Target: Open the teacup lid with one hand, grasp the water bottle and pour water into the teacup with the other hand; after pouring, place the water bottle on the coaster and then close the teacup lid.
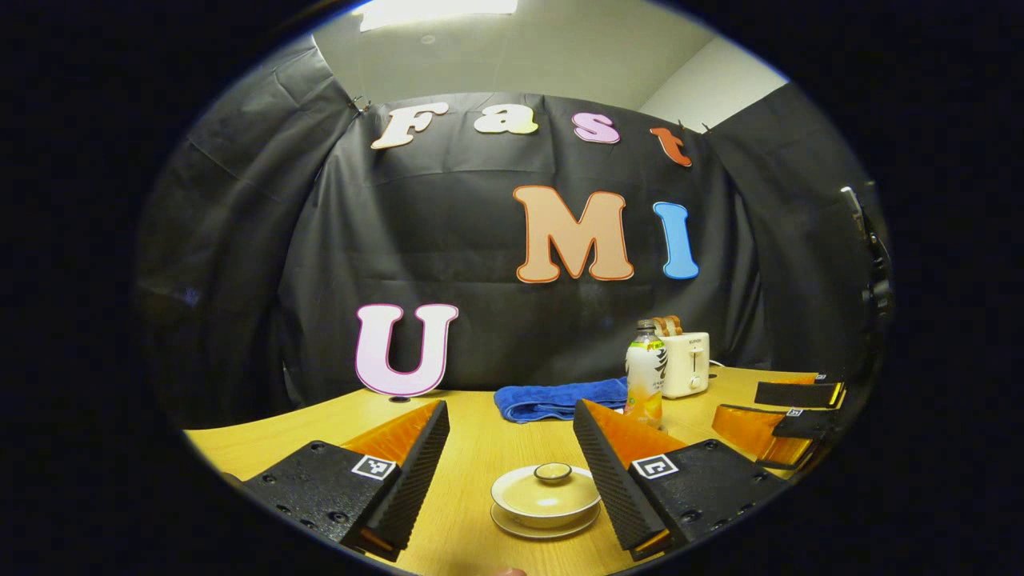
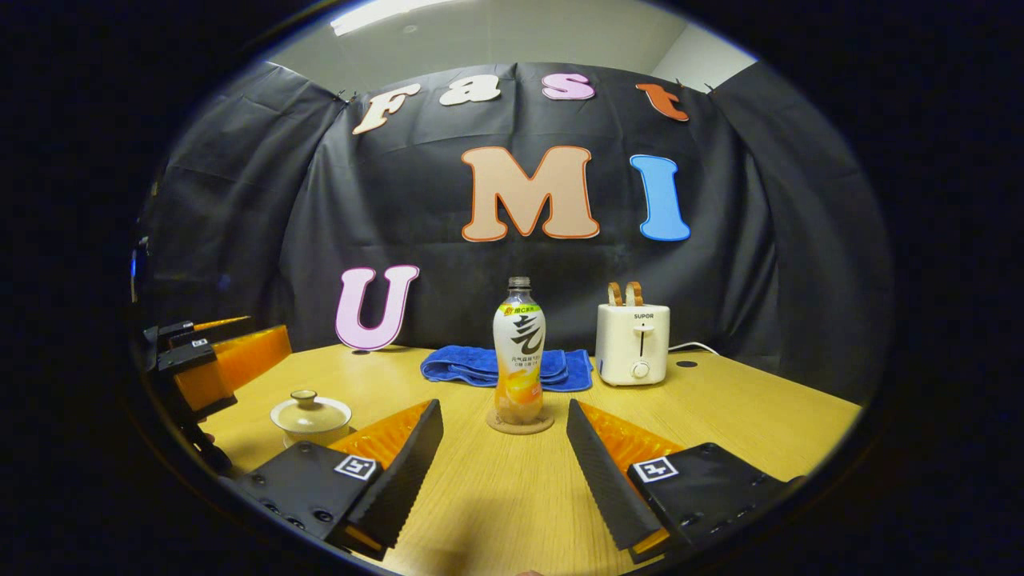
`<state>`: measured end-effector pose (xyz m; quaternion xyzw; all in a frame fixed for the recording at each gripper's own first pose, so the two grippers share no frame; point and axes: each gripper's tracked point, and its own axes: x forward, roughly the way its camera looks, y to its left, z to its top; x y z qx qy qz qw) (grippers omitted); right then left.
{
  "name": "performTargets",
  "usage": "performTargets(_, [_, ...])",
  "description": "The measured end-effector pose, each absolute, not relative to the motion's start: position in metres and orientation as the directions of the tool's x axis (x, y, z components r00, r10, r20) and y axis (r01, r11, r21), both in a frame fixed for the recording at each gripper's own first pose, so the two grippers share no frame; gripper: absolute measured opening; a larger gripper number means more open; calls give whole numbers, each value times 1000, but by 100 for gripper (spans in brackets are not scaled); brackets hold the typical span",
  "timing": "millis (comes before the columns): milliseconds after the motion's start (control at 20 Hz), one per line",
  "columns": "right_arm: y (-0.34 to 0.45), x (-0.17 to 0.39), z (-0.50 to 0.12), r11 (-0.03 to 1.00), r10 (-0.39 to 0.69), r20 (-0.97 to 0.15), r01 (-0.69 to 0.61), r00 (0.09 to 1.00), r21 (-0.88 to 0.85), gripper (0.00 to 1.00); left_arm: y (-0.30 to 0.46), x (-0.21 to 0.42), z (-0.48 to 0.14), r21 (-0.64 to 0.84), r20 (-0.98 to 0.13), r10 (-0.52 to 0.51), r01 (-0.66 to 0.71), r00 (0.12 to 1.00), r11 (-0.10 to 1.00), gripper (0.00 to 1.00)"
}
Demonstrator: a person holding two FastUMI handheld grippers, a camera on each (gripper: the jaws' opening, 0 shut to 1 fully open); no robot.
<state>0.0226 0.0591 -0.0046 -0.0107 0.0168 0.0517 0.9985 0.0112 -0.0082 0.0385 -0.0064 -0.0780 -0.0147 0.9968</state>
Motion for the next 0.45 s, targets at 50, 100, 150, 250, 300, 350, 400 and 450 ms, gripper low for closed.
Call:
performTargets(50, [60,21,0,995,104,-21,-104,994,-2,99,-8,11,36,-14,154,-25,28,988,1000,91])
performTargets(100, [59,21,-2,995,98,-12,-98,995,5,99,-8,12,33,-16,150,-21,24,988,1000,91])
performTargets(150, [58,20,0,995,95,-10,-95,995,10,99,-8,13,32,-17,142,-20,22,990,1000,91])
performTargets(250, [56,19,1,996,88,-10,-88,996,8,99,-8,15,25,-27,128,-18,21,992,999,91])
performTargets(300, [56,19,1,996,86,-10,-86,996,7,99,-8,16,22,-36,122,-19,23,992,999,91])
performTargets(350, [56,19,1,996,85,-11,-85,996,8,99,-6,17,19,-33,107,-14,17,994,999,91])
performTargets(400, [57,19,2,996,85,-10,-85,996,7,99,-4,18,19,-31,106,-9,12,994,999,91])
performTargets(450, [56,19,1,996,84,-11,-84,996,7,99,-5,17,19,-31,106,-6,9,994,999,91])
